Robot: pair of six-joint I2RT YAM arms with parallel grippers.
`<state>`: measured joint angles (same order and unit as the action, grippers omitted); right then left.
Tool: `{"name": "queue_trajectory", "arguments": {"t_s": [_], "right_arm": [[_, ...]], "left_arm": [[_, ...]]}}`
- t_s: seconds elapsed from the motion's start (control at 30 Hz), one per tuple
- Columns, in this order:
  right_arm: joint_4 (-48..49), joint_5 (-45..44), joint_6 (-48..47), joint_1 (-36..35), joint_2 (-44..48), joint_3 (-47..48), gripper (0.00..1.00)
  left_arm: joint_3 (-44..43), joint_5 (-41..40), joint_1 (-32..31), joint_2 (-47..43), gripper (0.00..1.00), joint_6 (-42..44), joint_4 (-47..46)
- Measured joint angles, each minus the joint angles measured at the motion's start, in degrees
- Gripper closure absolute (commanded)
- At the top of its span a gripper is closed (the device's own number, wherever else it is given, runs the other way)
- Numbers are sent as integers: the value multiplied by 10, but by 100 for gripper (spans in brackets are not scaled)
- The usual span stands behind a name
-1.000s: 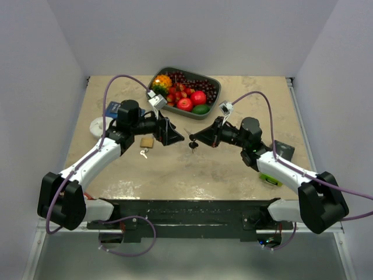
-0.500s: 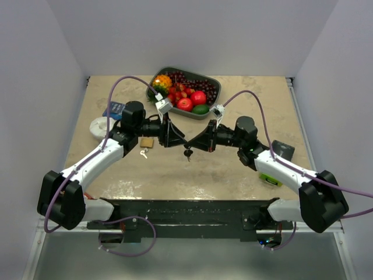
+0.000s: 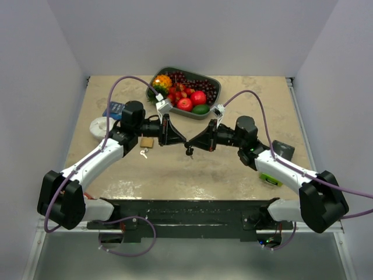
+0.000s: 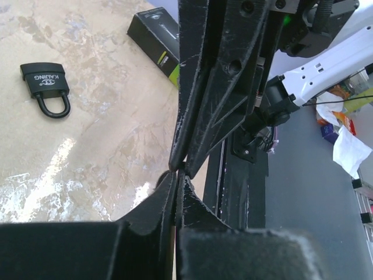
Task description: Unlock with the key
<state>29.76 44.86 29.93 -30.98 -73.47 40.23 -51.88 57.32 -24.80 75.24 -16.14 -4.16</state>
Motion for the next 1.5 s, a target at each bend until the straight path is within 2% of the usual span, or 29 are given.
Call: {"name": "queue_trajectory", "arguments": {"t_s": [0.37,0.6,0.97,1.27,1.5], "right_arm": [[22,14,12,4,0,-1,100],[37,33,24,7,-1,-1,80],[46,45,28,5,-5,-1,72],[44,54,26,3,-8,-4,72],[44,56,24,3,-9,-4,78]], "left_arm": [[0,10,0,-7,100,-4,-15],[0,13,-1,-15,100,-3,-13],[2,8,-9,-16,100,-2,-16],[2,8,-9,-18,100,-2,-18],[2,8,-9,-20,100,-3,-19]]}}
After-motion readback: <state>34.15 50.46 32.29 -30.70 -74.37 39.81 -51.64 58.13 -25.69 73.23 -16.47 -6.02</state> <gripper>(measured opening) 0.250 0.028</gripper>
